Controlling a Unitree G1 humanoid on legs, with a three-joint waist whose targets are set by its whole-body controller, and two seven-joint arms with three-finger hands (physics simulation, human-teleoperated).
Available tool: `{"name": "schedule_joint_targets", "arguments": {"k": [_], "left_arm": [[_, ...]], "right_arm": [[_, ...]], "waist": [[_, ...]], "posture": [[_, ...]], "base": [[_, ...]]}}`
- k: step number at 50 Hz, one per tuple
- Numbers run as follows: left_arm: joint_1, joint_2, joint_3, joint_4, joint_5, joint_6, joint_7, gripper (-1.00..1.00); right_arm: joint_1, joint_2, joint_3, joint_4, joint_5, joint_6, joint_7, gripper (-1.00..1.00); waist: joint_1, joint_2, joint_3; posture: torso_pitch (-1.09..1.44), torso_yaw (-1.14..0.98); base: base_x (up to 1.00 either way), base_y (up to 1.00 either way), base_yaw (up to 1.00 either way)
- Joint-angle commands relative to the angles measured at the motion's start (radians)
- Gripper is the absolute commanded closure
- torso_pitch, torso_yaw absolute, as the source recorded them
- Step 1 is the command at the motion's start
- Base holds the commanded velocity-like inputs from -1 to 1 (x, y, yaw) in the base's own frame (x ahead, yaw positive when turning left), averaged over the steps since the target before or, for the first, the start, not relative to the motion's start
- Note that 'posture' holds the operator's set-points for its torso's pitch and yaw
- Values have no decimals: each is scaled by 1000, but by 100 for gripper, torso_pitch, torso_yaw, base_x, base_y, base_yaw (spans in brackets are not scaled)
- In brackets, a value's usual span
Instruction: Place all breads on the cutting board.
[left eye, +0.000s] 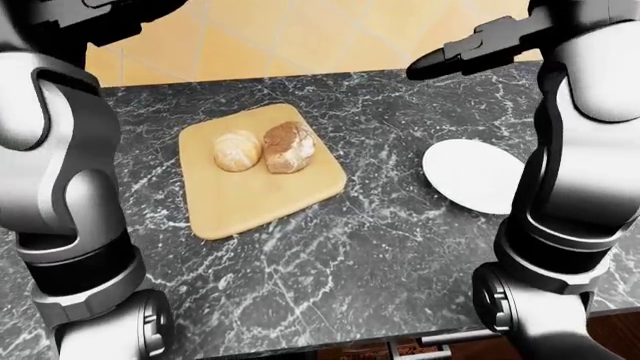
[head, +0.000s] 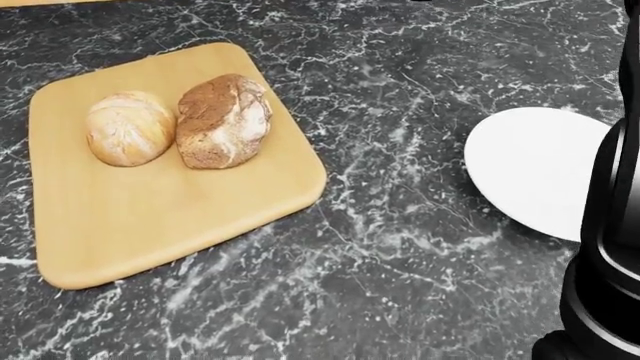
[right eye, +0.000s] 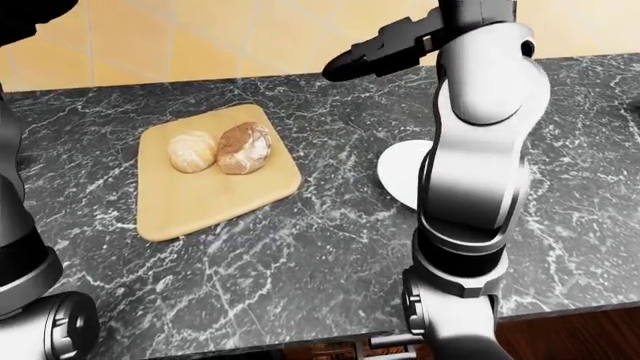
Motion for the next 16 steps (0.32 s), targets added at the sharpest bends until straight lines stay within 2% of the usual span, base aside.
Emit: {"name": "schedule_joint_targets", "arguments": {"k": [1, 16], "left_arm": [[-30, 14, 9, -22, -1, -36, 1, -100], [-46, 32, 14, -30, -36, -86, 19, -100]], "right_arm": [[-32, -10, -7, -22, -5, -41, -18, -100], [-56, -24, -15, -28, 3, -72, -51, -100]], "waist": [[0, 1, -29], [-1, 0, -28]], "posture": [[0, 0], [0, 0]], "base": [[0, 0, 0], [0, 0, 0]]}}
